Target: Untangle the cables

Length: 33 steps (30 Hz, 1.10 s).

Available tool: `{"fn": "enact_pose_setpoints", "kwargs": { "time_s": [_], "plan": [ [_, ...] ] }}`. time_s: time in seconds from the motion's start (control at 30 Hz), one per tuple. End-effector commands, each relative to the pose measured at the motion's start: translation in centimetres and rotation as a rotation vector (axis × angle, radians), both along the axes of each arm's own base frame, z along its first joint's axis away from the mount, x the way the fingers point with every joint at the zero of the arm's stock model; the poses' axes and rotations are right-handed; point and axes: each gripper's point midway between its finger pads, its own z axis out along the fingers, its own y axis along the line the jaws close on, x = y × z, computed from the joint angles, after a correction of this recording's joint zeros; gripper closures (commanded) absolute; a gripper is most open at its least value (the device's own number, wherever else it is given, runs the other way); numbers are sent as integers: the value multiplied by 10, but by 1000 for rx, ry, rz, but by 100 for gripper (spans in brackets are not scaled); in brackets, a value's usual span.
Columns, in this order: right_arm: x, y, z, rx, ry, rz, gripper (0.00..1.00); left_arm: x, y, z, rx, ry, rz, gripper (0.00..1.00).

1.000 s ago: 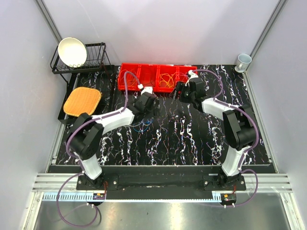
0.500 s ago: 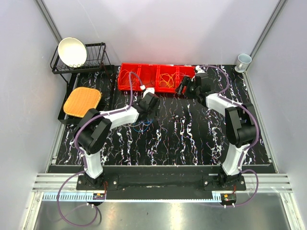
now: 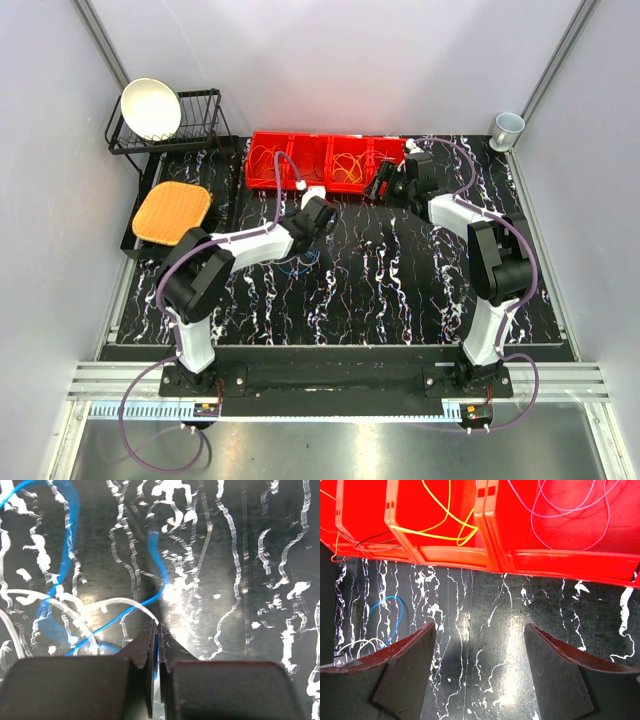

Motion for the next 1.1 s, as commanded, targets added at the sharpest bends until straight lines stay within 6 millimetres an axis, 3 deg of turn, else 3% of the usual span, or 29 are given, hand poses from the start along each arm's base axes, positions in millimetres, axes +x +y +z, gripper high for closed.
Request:
{"fn": "enact_pose_setpoints", "kwargs": {
  "time_s": [0.0,0.17,0.4,0.47,0.5,0.63,0.67,0.7,0.8,0.93,1.07],
  "plan": [
    [12,3,17,31,-38,4,23,15,-3,37,15,-72,18,100],
    [12,3,16,37,-30,6,23,9,-4,118,-21,-164,-8,100],
    [11,2,16,42,-28,6,23,-3,7,267,-96,-392,-25,100],
    [11,3,17,47,-32,11,23,-13,14,304,-131,-451,-36,100],
    [10,4,17,48,-33,14,23,-20,18,337,-180,-503,-39,100],
    [7,7,22,68,-46,37,23,-44,29,404,-295,-628,-90,100],
    [7,7,24,74,-55,41,23,-46,29,403,-298,-639,-108,100],
    [5,9,24,83,-54,53,23,-54,35,423,-337,-705,-117,100],
    [1,15,28,107,-66,90,23,-58,47,415,-333,-708,-83,100],
    [-3,26,33,150,-76,151,23,-54,48,380,-287,-650,-54,100],
    [-9,37,36,197,-78,219,22,-56,31,353,-290,-574,-124,100]
  ]
}}
